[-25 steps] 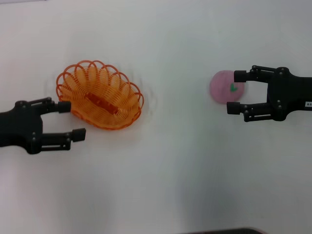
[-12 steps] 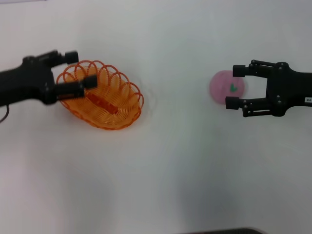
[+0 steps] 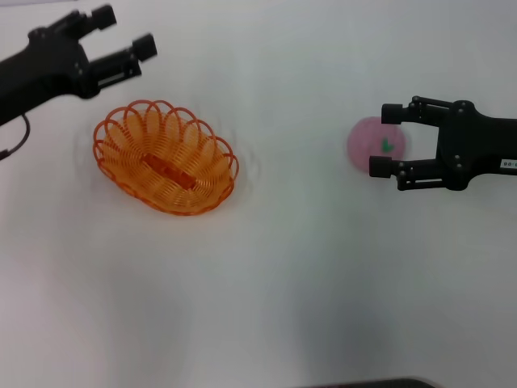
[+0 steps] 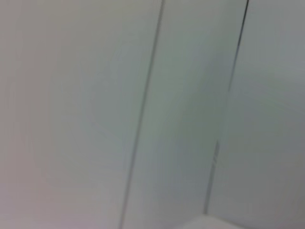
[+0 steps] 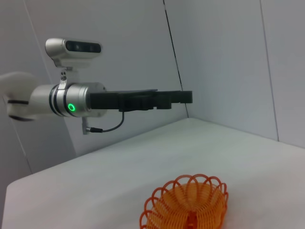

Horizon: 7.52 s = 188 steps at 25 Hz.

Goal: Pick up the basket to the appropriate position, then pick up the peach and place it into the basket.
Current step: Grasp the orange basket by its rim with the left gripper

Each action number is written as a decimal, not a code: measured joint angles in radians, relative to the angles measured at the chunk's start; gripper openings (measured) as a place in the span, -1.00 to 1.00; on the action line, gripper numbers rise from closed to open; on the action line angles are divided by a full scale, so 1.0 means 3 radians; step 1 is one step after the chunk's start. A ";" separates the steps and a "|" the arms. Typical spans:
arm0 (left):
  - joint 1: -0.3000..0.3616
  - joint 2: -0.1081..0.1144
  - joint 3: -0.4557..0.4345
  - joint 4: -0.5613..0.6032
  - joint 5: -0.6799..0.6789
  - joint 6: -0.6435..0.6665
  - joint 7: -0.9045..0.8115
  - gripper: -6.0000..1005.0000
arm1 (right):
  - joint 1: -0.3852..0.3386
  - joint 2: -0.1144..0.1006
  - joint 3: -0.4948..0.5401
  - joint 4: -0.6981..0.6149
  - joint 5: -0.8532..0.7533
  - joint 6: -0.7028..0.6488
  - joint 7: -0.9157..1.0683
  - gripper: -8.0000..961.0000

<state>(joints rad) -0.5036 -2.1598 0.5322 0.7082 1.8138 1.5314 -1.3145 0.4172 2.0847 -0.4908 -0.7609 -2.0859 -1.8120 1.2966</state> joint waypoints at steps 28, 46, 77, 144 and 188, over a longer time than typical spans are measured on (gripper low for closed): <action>0.0020 -0.0026 0.0010 -0.0944 -0.1312 -0.0648 0.1246 0.74 | 0.0021 0.0000 0.0000 0.0161 0.0117 0.0020 -0.0134 0.96; 0.0020 -0.0013 0.0126 -0.0787 -0.1248 -0.0712 0.0958 0.74 | 0.0023 0.0000 0.0000 0.0210 0.0148 0.0042 -0.0186 0.96; -0.0666 0.0079 0.1504 0.1838 0.2798 -0.0633 -0.3821 0.74 | -0.0003 -0.0005 -0.0001 0.0246 0.0145 0.0083 -0.0216 0.96; -0.1266 0.0163 0.1932 0.0264 0.3480 -0.1063 -0.3920 0.60 | 0.0048 0.0000 -0.0031 0.0417 0.0141 0.0165 -0.0325 0.96; -0.1251 0.0132 0.1815 0.0262 0.3444 -0.1053 -0.3914 -0.64 | 0.0051 0.0000 -0.0041 0.0466 0.0140 0.0160 -0.0344 0.96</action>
<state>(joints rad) -0.8788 -2.1201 1.0766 0.7869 2.8470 1.2154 -2.4887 0.4325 2.0846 -0.5032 -0.6211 -2.0438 -1.7641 1.1934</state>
